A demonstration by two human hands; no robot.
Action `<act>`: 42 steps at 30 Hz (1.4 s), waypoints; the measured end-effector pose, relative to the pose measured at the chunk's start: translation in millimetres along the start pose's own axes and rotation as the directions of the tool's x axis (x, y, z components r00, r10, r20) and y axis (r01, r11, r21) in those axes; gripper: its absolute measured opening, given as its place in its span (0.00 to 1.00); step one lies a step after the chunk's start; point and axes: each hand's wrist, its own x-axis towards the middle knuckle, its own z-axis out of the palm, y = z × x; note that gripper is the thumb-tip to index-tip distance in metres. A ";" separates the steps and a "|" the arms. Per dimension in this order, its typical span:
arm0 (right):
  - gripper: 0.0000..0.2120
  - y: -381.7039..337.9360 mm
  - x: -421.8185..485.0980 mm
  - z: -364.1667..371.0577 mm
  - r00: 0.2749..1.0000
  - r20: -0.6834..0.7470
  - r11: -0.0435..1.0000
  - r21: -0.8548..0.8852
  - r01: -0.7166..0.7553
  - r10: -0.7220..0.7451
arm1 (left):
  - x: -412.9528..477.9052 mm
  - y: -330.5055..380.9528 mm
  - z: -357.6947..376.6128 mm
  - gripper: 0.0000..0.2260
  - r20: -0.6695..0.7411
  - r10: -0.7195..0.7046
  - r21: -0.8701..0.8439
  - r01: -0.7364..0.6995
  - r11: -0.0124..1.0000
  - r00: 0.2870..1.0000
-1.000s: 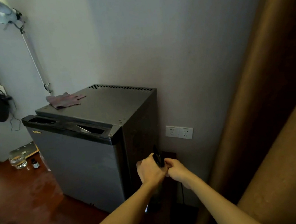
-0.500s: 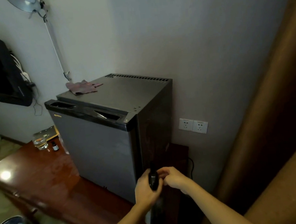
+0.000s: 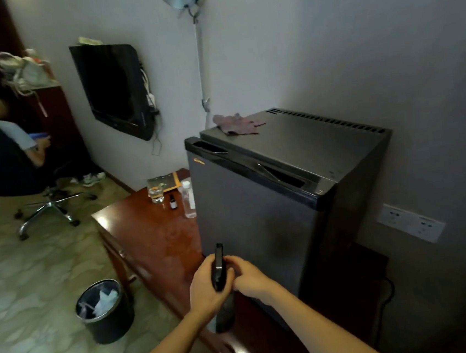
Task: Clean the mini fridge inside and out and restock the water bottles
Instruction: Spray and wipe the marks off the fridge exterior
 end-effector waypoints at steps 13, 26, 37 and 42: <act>0.28 -119.8 263.1 63.8 0.996 -0.071 0.999 -0.022 0.048 -0.050 | 218.6 -189.4 -100.3 0.15 -0.009 -0.045 -0.011 0.045 0.999 0.999; 0.28 -164.8 418.4 51.0 0.980 -0.138 0.976 -0.145 -0.166 0.146 | 380.2 -307.6 -79.5 0.22 0.240 -0.171 -0.015 0.180 0.984 0.956; 0.22 -186.0 406.2 44.5 0.953 -0.098 0.923 -0.235 -0.303 0.288 | 381.5 -295.5 -70.9 0.11 0.394 -0.210 0.087 0.191 0.978 0.895; 0.20 -237.3 360.8 23.1 0.971 -0.193 0.907 -0.369 -0.203 0.139 | 382.5 -246.9 -95.1 0.16 0.293 -0.187 0.215 0.126 0.968 0.938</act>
